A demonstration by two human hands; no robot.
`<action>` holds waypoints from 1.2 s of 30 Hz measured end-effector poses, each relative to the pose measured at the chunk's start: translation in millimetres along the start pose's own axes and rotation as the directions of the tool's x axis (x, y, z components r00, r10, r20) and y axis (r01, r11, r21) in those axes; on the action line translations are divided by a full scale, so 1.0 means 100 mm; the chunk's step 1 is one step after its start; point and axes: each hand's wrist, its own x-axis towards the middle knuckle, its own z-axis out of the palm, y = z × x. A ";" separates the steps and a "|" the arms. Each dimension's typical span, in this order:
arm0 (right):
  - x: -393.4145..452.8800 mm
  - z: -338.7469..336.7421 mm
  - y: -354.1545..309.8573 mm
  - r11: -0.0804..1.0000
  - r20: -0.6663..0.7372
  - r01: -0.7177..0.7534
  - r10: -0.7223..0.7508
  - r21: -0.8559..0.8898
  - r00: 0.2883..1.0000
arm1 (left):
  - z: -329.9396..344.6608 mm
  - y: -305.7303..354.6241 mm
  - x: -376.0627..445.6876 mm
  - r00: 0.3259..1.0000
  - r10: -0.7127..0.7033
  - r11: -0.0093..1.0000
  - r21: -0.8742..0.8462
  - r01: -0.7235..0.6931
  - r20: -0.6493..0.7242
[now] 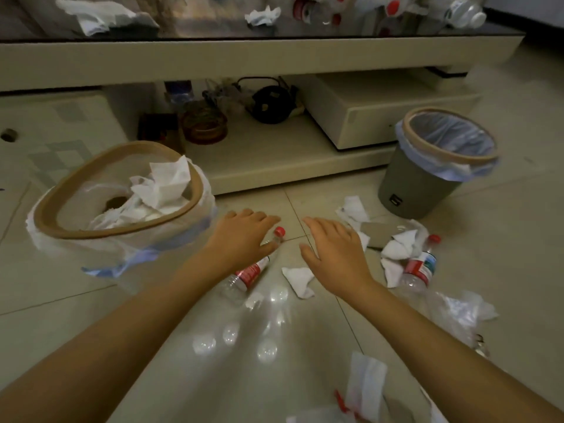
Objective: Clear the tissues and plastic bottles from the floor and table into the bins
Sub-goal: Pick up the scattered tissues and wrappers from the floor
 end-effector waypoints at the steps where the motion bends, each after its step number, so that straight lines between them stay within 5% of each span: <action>1: -0.07 0.03 0.09 1.000 0.008 -0.019 0.019 -0.007 1.000 | 0.07 0.07 0.05 1.000 0.021 1.000 0.003 -0.021 0.022; 18: -0.99 0.32 1.43 0.926 0.119 -0.354 0.369 -0.128 0.922 | 0.94 1.05 0.79 0.943 0.253 0.952 0.120 -0.283 0.218; 27: -0.93 0.61 1.80 0.890 0.193 -0.437 0.455 -0.129 0.869 | 1.58 0.88 0.94 0.863 0.068 0.973 0.156 -0.168 0.501; 33: -0.72 0.75 1.86 0.896 0.219 -0.441 0.442 -0.058 0.870 | 1.91 0.68 1.00 0.866 -0.029 0.993 -0.086 0.083 0.499; 36: -0.57 0.81 1.82 0.907 0.244 -0.417 0.392 0.061 0.887 | 1.96 0.71 1.19 0.890 -0.006 0.978 -0.184 0.101 0.457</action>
